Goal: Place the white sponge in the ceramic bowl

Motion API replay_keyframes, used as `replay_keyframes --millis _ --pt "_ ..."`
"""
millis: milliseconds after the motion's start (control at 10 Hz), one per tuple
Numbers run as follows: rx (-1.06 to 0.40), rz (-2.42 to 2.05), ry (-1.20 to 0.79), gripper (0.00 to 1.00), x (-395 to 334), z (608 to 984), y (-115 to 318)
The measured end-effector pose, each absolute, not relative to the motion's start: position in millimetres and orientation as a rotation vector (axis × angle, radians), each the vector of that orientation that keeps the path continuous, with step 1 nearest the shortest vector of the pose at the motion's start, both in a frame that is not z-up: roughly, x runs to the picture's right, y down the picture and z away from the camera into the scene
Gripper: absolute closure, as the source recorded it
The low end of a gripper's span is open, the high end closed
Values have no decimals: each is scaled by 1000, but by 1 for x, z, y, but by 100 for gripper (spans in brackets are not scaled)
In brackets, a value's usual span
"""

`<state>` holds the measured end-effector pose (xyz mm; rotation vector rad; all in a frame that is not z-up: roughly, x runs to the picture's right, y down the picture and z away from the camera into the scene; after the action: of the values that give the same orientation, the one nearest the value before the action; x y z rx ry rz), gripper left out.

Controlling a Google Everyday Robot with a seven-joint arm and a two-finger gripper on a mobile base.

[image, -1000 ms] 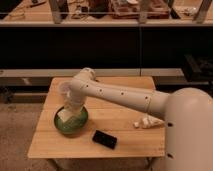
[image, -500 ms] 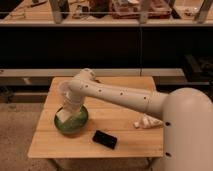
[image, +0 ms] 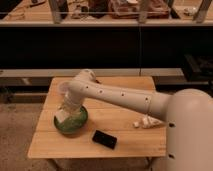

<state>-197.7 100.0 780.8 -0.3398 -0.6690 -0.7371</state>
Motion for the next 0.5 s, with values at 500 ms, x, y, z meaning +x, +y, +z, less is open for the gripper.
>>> replay_keyframes --millis 500 --pt "-372 -750 -659 26 -202 782 102"
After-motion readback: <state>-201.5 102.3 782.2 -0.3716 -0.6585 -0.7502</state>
